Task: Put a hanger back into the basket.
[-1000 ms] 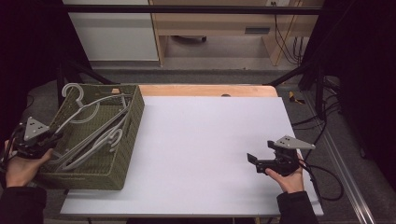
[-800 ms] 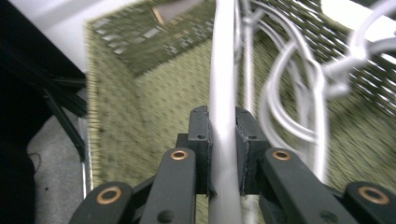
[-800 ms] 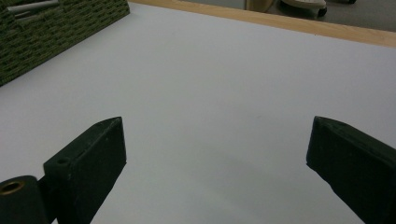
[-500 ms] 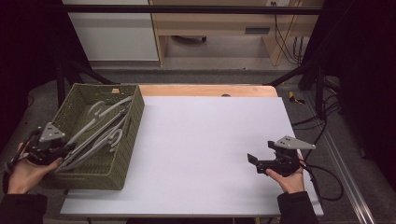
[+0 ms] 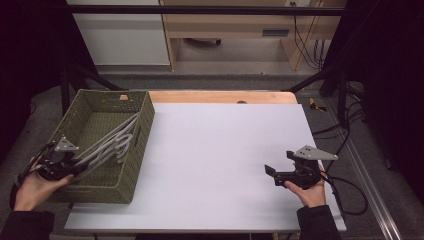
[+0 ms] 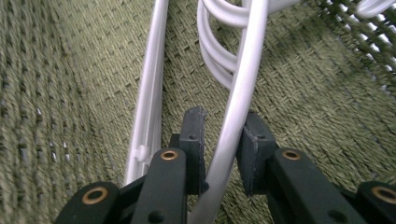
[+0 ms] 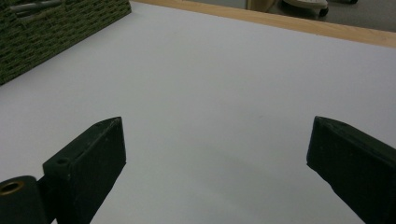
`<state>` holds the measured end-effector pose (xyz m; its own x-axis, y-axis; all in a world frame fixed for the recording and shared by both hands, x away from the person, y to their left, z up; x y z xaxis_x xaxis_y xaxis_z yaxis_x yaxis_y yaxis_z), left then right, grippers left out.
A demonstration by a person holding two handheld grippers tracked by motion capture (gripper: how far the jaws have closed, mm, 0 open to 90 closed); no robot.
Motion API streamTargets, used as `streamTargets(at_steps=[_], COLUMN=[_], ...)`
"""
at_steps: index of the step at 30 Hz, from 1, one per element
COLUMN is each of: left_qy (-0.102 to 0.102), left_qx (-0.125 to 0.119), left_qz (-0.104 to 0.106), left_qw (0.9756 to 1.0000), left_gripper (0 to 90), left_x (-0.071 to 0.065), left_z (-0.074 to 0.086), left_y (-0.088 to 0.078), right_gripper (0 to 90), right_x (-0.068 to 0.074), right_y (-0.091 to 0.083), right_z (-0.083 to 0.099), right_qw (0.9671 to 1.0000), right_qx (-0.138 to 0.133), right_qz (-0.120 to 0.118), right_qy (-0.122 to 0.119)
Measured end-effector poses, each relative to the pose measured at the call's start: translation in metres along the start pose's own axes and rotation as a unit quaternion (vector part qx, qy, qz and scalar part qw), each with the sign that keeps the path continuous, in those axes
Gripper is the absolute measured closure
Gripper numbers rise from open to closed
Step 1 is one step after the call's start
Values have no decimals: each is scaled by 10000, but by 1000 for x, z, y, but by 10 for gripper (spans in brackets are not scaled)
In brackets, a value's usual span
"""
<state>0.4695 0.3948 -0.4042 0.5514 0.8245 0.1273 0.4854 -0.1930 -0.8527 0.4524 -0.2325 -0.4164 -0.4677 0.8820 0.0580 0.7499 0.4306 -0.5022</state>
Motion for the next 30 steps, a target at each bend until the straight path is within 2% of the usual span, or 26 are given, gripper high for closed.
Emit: streamTargets(at_steps=[3, 7, 11, 12, 13, 14, 15, 17, 18, 19, 21, 22, 23, 24, 25, 26, 27, 28, 29, 30], left_qy=[-91, -322, -430, -483, -483, -488, -494, -499, -489, -489, -470, -468, -468, -493, -493, -512, -512, -515, -515, -472], left_qx=[45, 9, -91, -237, -237, -344, -534, -627, -882, -882, -1160, -1535, -1535, -1874, -1874, -2148, -2148, -2373, -2373, -2439], left_qz=[35, 68, -87, -107, -107, -135, -165, -181, -226, -226, -245, -204, -204, -141, -141, -39, -39, 15, 15, 34], left_qw=[9999, 9995, 9990, 9985, 9985, 9981, 9972, 9966, 9946, 9946, 9918, 9868, 9868, 9809, 9809, 9753, 9753, 9701, 9701, 9686], left_gripper=[728, 704, 597, 572, 555, 536, 522, 512, 498, 491, 481, 457, 451, 435, 424, 407, 396, 389, 385, 371], left_x=[1, 4, 6, 5, 5, 4, 2, 0, -3, -3, -8, -14, -14, -20, -20, -27, -27, -34, -34, -38], left_z=[0, 1, 2, 2, 2, 1, -1, -3, -6, -6, -10, -14, -14, -18, -18, -22, -22, -26, -26, -27], left_y=[2, 2, -1, -4, -4, -6, -11, -14, -19, -19, -25, -31, -31, -35, -35, -38, -38, -41, -41, -42], right_gripper=[49, 48, 47, 47, 47, 46, 46, 46, 47, 47, 47, 47, 47, 46, 46, 44, 44, 43, 43, 43], right_x=[0, 0, 0, -1, -1, -1, -1, -1, 0, 0, 0, 0, 0, 0, 0, -1, -1, -1, -1, -1], right_y=[1, 1, -1, -1, -1, -2, -2, -2, -2, -2, -3, -3, -3, -4, -4, -5, -5, -6, -6, -7], right_z=[0, 0, -1, -1, -1, -1, -1, -1, -1, -1, -2, -2, -2, -2, -2, -3, -3, -4, -4, -4], right_qw=[10000, 10000, 10000, 10000, 10000, 10000, 10000, 10000, 9999, 9999, 9999, 9999, 9999, 9998, 9998, 9996, 9996, 9995, 9995, 9993], right_qx=[30, 20, -38, -43, -43, -61, -74, -88, -107, -107, -117, -161, -161, -196, -196, -281, -281, -319, -319, -369], right_qz=[19, 13, 19, 22, 22, 5, 15, 14, 4, 4, -2, 16, 16, 0, 0, -7, -7, -4, -4, -28], right_qy=[-31, -45, -5, -8, -8, -1, -4, -10, 2, 2, 12, 5, 5, 32, 32, 13, 13, 16, 16, 20])
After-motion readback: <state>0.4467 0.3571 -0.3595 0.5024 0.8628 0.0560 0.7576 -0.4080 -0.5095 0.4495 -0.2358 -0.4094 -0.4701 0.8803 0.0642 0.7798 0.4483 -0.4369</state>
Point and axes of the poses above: each handheld gripper's, and its own axes: y roughly forward along the jaws, z roughly out of its underside, x roughly to its left, the point moved 3 cm from there along y, roughly forward along the jaws, and after that the axes turned 5 degrees about z, right-handed, at the moved point
